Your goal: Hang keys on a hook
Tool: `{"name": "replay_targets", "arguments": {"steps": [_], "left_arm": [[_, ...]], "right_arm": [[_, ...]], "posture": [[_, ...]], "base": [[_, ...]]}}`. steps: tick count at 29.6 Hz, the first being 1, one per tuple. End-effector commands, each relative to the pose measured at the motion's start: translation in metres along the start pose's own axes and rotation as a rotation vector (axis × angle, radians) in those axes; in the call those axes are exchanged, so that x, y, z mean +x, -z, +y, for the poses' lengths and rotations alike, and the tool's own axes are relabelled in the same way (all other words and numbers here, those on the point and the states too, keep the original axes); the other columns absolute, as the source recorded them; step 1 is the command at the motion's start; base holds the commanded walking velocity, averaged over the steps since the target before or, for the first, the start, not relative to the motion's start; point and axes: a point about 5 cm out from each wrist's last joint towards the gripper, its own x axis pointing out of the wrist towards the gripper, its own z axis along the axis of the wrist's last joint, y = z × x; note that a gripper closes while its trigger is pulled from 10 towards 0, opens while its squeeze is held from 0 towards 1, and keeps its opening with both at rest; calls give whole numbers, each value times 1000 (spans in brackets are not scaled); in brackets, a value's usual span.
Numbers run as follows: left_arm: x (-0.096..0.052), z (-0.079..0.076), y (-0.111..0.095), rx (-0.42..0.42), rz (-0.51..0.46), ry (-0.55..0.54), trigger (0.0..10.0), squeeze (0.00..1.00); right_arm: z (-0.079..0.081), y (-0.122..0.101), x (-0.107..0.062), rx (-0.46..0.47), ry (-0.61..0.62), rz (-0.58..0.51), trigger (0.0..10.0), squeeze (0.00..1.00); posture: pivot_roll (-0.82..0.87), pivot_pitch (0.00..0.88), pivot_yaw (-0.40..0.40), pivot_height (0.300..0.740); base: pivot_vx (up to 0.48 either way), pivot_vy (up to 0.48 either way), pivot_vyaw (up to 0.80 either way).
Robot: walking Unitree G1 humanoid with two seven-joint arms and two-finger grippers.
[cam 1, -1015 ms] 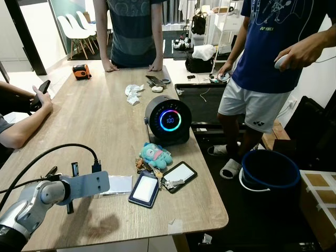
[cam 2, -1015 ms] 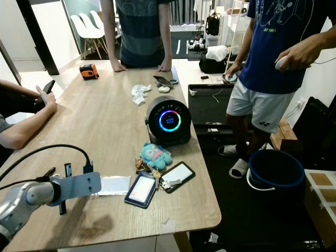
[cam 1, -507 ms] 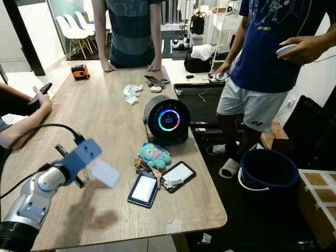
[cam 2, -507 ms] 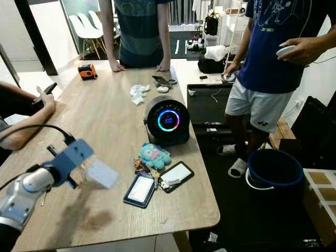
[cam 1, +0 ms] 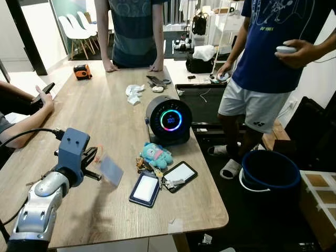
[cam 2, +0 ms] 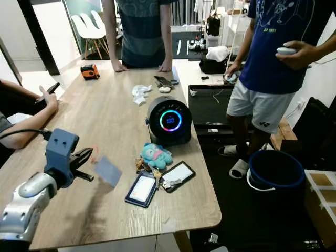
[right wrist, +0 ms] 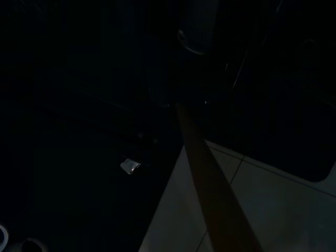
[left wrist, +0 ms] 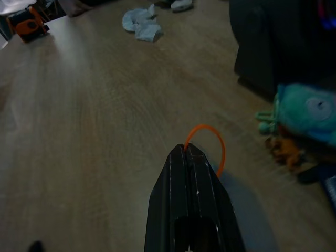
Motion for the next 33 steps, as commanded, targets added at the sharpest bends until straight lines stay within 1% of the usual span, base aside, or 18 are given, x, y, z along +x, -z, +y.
{"name": "replay_targets", "arguments": {"steps": [1, 2, 4, 5, 6, 7, 8, 10, 13, 16, 18, 19, 21, 24, 25, 27, 30, 33], "left_arm": [[-7, -8, 12, -55, 1, -28, 10000, 0], [-7, -8, 12, -55, 1, -28, 10000, 0], [-15, -18, 24, -135, -4, -58, 10000, 0], [-15, -18, 24, -135, -4, -58, 10000, 0], [-20, -21, 26, -205, -26, -104, 10000, 0], [-20, -21, 26, -205, -26, -104, 10000, 0], [-22, -22, 25, -235, -33, -125, 10000, 0], [-26, -26, 25, -241, -52, -168, 10000, 0], [-31, -33, 24, -135, -75, -204, 10000, 0], [-32, -35, 23, -108, -81, -207, 10000, 0], [-35, -43, 21, -37, -110, -203, 10000, 0], [-35, -43, 21, -37, -110, -203, 10000, 0], [-40, -55, 24, 44, -130, -171, 10000, 0], [-42, -61, 28, 55, -123, -148, 10000, 0], [-43, -68, 33, 59, -106, -114, 10000, 0], [-43, -68, 33, 59, -106, -114, 10000, 0], [-46, -79, 42, 43, -64, -69, 10000, 0], [-48, -84, 46, 46, -30, -39, 10000, 0]], "right_arm": [[1, 4, -2, 24, 6, 15, 10000, 0], [1, 4, -2, 24, 6, 15, 10000, 0], [2, 4, -2, 29, 9, 10, 10000, 0], [2, 4, -2, 29, 9, 10, 10000, 0], [2, 5, -3, 34, 12, 7, 10000, 0], [2, 5, -3, 34, 12, 7, 10000, 0], [2, 5, -3, 36, 13, 6, 10000, 0], [2, 5, -3, 38, 15, 5, 10000, 0], [1, 5, -3, 40, 16, 3, 10000, 0], [1, 5, -3, 41, 17, 2, 10000, 0], [1, 3, -2, 43, 18, -4, 10000, 0], [1, 3, -2, 43, 18, -4, 10000, 0], [0, 0, -2, 50, 24, -24, 10000, 0], [-1, -2, -2, 54, 28, -40, 10000, 0], [-3, -5, -2, 60, 32, -62, 10000, 0], [-3, -5, -2, 60, 32, -62, 10000, 0], [-8, -10, -3, 90, 52, -107, 10000, 0], [-12, -14, -4, 99, 66, -135, 10000, 0]], "posture": [[41, 117, 85, 740], [41, 117, 85, 740], [38, 118, 89, 740], [38, 118, 89, 740], [37, 118, 90, 740], [37, 118, 90, 740], [39, 120, 92, 740], [40, 121, 92, 740], [39, 121, 92, 740], [39, 121, 92, 740], [40, 123, 88, 740], [40, 123, 88, 740], [40, 123, 88, 740], [44, 124, 81, 740], [43, 124, 80, 740], [43, 124, 80, 740], [34, 126, 84, 740], [33, 128, 87, 740]], "base": [[0, 0, 0], [0, 0, 0], [0, 0, 0], [0, 0, 0], [0, 0, 0], [0, 0, 0], [0, 0, 0], [0, 0, 0], [0, 0, 0], [0, 0, 0], [0, 0, 0], [0, 0, 0], [0, 0, 0], [0, 0, 0], [0, 0, 0], [0, 0, 0], [0, 0, 0], [0, 0, 0]]}}
